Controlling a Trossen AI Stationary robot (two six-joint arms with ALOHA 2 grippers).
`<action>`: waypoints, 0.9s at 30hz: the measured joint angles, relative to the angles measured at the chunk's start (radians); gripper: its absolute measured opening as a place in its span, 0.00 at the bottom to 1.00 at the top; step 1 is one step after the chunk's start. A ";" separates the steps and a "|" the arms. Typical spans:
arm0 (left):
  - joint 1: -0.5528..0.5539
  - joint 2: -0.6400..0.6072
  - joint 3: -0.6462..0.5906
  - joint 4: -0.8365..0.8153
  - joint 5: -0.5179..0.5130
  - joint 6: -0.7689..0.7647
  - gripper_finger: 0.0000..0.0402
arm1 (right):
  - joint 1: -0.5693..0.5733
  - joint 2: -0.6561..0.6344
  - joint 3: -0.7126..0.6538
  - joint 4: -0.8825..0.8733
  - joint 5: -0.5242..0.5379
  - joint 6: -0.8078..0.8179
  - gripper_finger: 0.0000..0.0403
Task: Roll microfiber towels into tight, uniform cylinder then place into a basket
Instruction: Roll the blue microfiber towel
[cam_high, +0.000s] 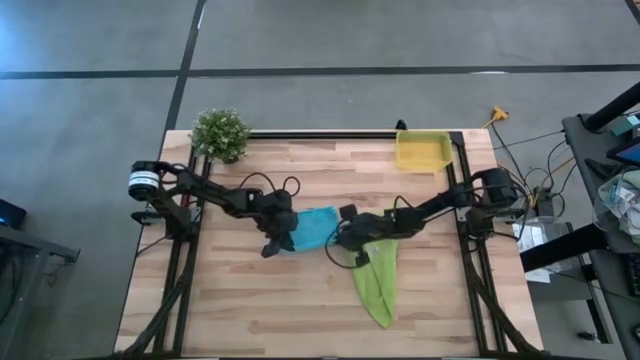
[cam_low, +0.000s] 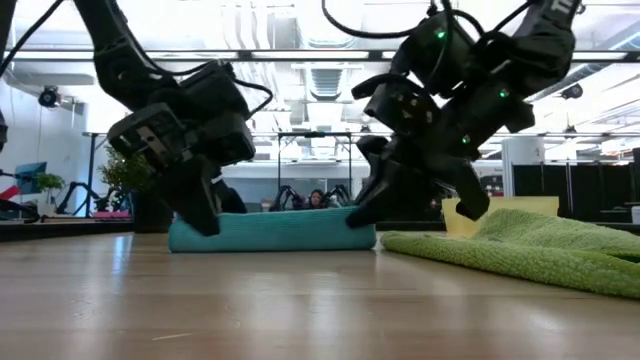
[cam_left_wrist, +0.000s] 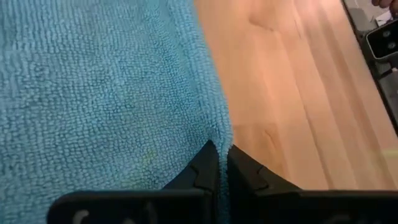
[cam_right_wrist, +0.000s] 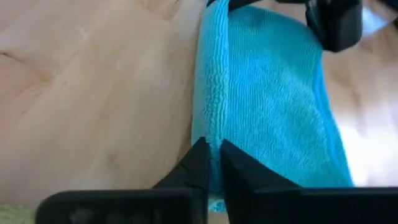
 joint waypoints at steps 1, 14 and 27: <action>-0.001 0.000 -0.009 0.023 0.000 0.000 0.00 | -0.007 0.000 0.003 -0.004 -0.010 0.019 0.04; -0.020 -0.028 -0.072 0.071 -0.105 0.150 0.00 | -0.107 0.031 0.005 0.010 -0.239 0.528 0.02; -0.072 -0.207 -0.115 0.002 -0.183 0.345 0.08 | -0.123 0.215 0.129 0.004 -0.357 0.735 0.02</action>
